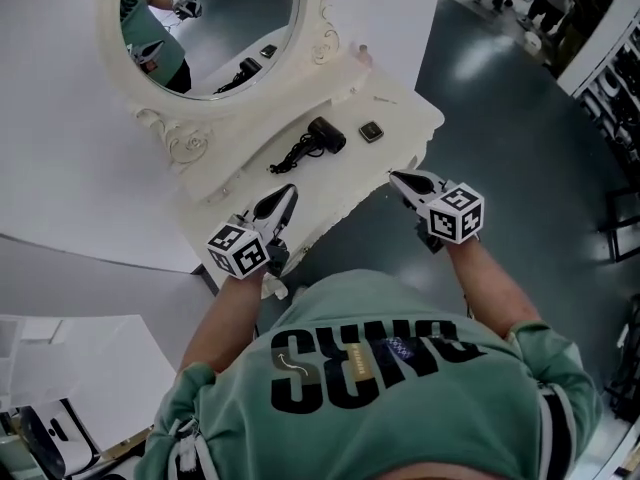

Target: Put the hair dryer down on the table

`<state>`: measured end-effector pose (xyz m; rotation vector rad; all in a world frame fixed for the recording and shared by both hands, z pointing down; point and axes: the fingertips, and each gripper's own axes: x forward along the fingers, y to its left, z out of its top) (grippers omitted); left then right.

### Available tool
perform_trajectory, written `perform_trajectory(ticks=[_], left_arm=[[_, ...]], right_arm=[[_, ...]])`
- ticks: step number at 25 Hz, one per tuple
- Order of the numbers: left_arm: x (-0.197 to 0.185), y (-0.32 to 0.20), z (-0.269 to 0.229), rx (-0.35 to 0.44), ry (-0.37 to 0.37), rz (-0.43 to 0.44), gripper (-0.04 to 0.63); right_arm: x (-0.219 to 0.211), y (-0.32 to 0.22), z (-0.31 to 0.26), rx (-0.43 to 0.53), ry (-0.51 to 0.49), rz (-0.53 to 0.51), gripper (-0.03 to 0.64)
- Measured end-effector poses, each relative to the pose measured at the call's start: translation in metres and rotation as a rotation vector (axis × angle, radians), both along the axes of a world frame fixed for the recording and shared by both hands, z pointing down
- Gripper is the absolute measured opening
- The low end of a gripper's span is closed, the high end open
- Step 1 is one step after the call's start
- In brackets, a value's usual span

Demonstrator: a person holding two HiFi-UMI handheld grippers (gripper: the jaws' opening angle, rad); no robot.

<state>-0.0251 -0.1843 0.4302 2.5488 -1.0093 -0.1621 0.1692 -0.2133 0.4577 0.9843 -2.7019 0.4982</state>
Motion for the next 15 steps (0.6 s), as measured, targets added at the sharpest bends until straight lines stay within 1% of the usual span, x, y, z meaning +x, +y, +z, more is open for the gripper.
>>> perform_trajectory(ticks=[4,9,12,15], left_arm=[[-0.019,0.002,-0.004,-0.017,0.041,0.046,0.009],[-0.042,0.001,-0.002,-0.029,0.019,0.113,0.009],[-0.053,-0.003,-0.005,-0.041,0.031,0.12,0.009],[-0.057,-0.003,-0.011,-0.031,0.03,0.131,0.009]], right_arm=[[-0.014,0.003,-0.006,0.003,-0.011,0.046,-0.006],[-0.03,0.0,-0.017,0.017,-0.046,0.111,-0.006],[-0.039,-0.001,-0.023,0.033,-0.053,0.127,-0.005],[-0.045,-0.002,-0.03,0.048,-0.046,0.129,-0.006]])
